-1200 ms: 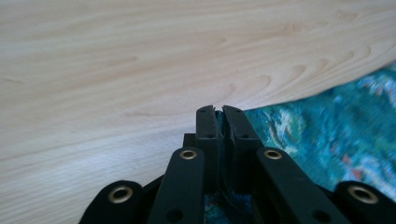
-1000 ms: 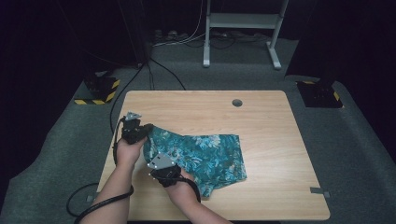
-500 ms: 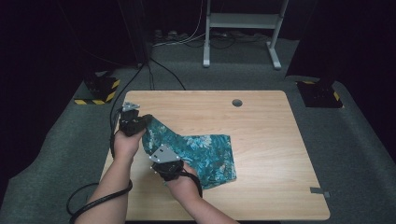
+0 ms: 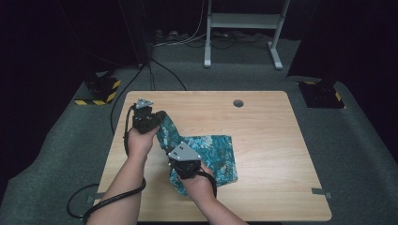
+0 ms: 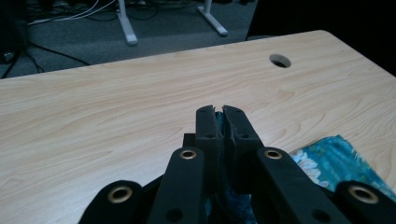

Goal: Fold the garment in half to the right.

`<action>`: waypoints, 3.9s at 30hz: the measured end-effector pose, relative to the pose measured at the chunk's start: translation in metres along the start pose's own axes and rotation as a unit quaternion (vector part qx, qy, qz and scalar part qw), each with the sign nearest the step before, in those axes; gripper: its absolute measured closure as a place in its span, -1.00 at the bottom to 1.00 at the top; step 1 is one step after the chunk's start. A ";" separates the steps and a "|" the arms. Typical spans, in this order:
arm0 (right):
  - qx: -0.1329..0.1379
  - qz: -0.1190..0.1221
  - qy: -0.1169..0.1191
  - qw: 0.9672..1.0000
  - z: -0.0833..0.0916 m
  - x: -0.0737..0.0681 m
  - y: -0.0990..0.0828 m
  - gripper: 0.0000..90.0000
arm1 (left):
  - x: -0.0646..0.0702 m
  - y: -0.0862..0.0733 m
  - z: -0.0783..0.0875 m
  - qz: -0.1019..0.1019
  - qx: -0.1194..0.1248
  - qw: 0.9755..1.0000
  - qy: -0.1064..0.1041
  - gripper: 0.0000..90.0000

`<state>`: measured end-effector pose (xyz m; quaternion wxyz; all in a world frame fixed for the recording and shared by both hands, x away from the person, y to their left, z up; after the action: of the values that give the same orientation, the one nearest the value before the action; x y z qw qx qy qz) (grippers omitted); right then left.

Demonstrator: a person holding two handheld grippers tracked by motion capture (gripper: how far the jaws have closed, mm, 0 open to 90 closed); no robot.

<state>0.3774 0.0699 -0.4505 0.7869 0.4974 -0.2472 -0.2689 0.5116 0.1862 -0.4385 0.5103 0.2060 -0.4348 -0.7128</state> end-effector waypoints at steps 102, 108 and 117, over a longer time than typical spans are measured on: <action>-0.107 -0.099 -0.067 0.987 0.059 0.090 -0.166 0.78 | 0.151 -0.065 -0.142 -0.115 -0.086 0.988 -0.062 0.75; -0.103 -0.105 -0.067 0.987 0.061 0.093 -0.165 0.71 | 0.155 -0.062 -0.140 -0.122 -0.086 0.987 -0.066 0.57; -0.097 -0.116 -0.068 0.986 0.064 0.098 -0.160 0.53 | 0.160 -0.058 -0.135 -0.120 -0.082 0.986 -0.077 0.27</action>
<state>0.3785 -0.0948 -0.5605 0.7764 0.4244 -0.2130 -0.4143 0.5166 -0.0079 -0.5351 0.4013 0.1585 -0.3854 -0.8157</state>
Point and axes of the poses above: each handheld gripper's, and its own axes: z roughly backward along the jaws, y roughly out of its top, x roughly to its right, the point moved 6 cm from there along -z, roughly forward along the jaws, and after that the axes turned 2 degrees about -x, right-handed, at the moved point
